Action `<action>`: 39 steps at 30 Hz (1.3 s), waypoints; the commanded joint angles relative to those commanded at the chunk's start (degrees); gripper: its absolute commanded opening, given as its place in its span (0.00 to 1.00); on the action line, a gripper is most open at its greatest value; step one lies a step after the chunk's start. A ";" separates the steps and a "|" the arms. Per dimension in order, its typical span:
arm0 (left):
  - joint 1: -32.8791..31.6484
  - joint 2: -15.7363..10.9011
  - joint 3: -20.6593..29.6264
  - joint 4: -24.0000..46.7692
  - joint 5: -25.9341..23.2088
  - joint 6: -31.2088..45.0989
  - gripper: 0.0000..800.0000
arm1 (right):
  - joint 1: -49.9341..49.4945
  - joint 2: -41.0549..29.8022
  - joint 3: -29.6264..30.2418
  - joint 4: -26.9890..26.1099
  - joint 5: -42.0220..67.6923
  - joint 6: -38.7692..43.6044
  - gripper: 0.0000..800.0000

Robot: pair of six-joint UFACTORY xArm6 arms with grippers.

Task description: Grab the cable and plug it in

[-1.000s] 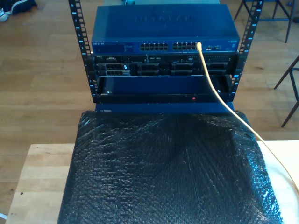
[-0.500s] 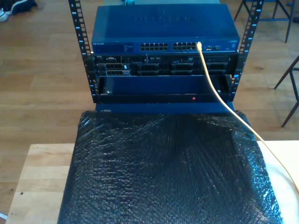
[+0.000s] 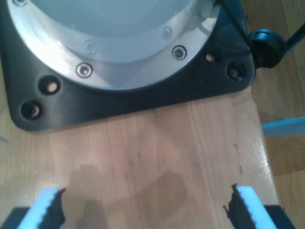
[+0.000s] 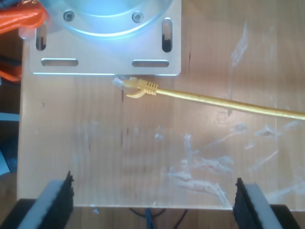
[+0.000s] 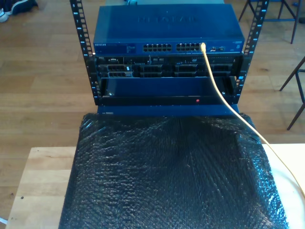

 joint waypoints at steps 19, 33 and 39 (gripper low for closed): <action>0.00 -0.09 0.00 0.00 -0.09 0.00 1.00 | -0.09 -2.37 8.70 -2.46 -9.67 0.00 0.99; 0.00 0.00 0.00 0.00 0.00 0.00 1.00 | 0.26 -2.11 13.63 -5.01 -18.73 -0.26 1.00; 0.00 0.00 0.00 0.00 0.00 0.00 1.00 | 0.18 -2.11 13.63 -5.80 -18.81 -4.04 1.00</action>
